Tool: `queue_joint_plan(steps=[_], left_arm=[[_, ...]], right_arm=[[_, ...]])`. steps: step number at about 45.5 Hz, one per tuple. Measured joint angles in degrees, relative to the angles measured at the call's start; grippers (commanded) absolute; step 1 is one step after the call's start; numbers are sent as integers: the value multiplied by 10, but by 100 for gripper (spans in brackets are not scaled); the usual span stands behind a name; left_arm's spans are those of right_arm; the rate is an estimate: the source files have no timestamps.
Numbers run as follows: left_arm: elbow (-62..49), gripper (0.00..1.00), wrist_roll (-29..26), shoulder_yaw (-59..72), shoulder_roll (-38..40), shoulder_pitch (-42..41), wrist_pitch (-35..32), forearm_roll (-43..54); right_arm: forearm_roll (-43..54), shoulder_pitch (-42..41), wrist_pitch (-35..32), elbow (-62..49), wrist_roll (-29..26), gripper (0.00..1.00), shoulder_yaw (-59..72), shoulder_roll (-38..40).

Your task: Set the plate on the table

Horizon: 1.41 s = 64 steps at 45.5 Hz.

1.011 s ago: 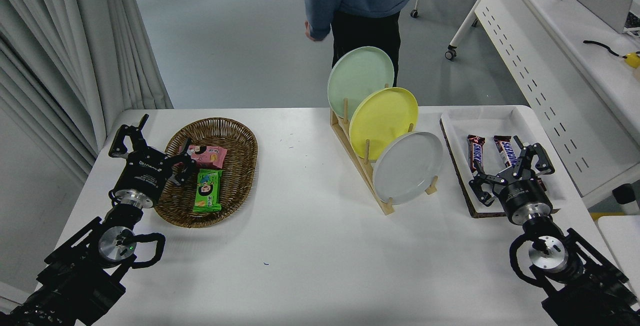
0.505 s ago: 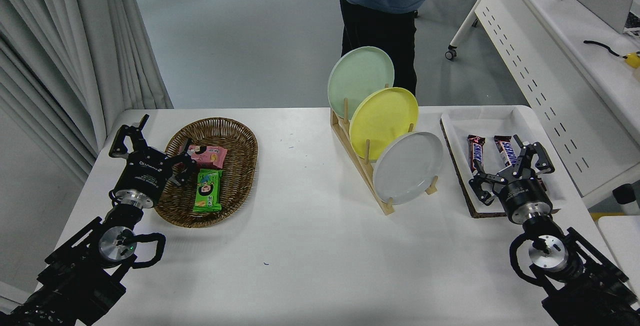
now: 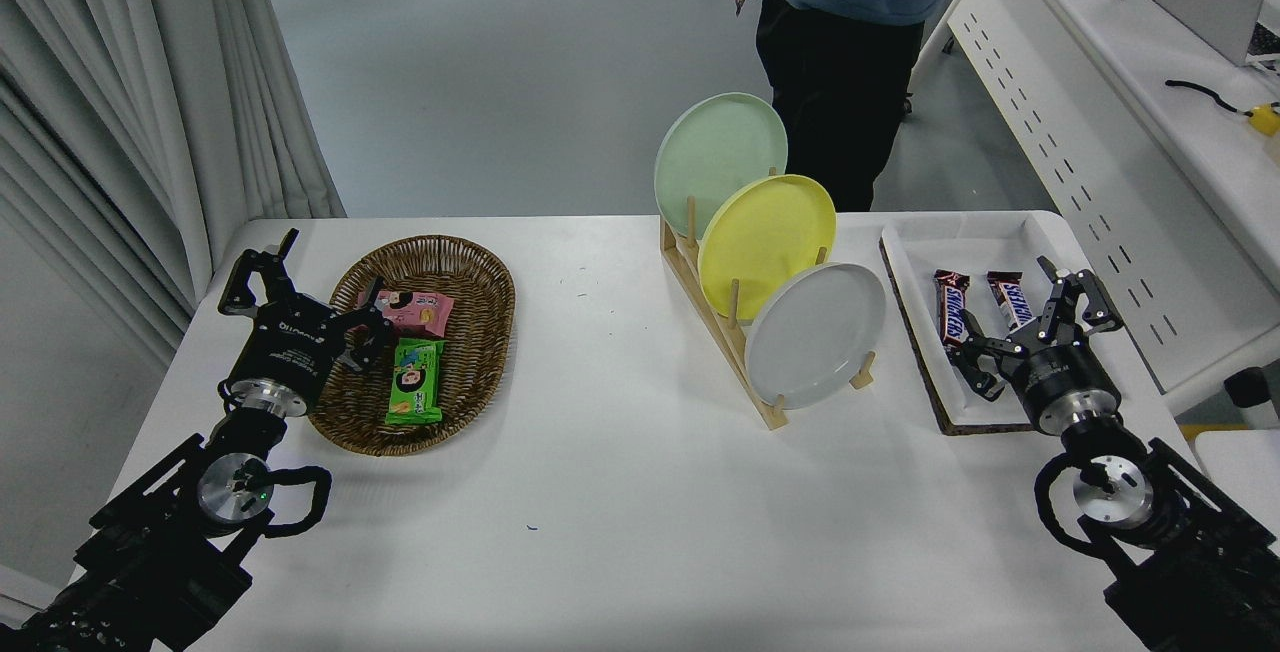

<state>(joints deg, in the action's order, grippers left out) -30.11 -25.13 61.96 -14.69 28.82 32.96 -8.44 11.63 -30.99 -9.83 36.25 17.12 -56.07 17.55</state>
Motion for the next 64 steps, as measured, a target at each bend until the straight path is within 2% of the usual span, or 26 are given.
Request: queue_joint_plan(steps=[10,15,21,41,53,57,64], left_arm=[[0,100,0,0,0,0,0,0],[0,100,0,0,0,0,0,0],[0,100,0,0,0,0,0,0],[0,100,0,0,0,0,0,0],[0,100,0,0,0,0,0,0],[0,100,0,0,0,0,0,0],[0,100,0,0,0,0,0,0]], right_arm=[[-112,-75,32,22,0,100,238,65],[-179,-123,39,63,0,100,378,108],[-226,-165,42,115,0,100,477,156],[-269,-315,16,236,-1,100,723,237],[-284,-386,1,272,-10,100,797,261],[-304,-405,0,280,-28,100,808,261],[-338,-430,-1,287,-98,100,815,246]])
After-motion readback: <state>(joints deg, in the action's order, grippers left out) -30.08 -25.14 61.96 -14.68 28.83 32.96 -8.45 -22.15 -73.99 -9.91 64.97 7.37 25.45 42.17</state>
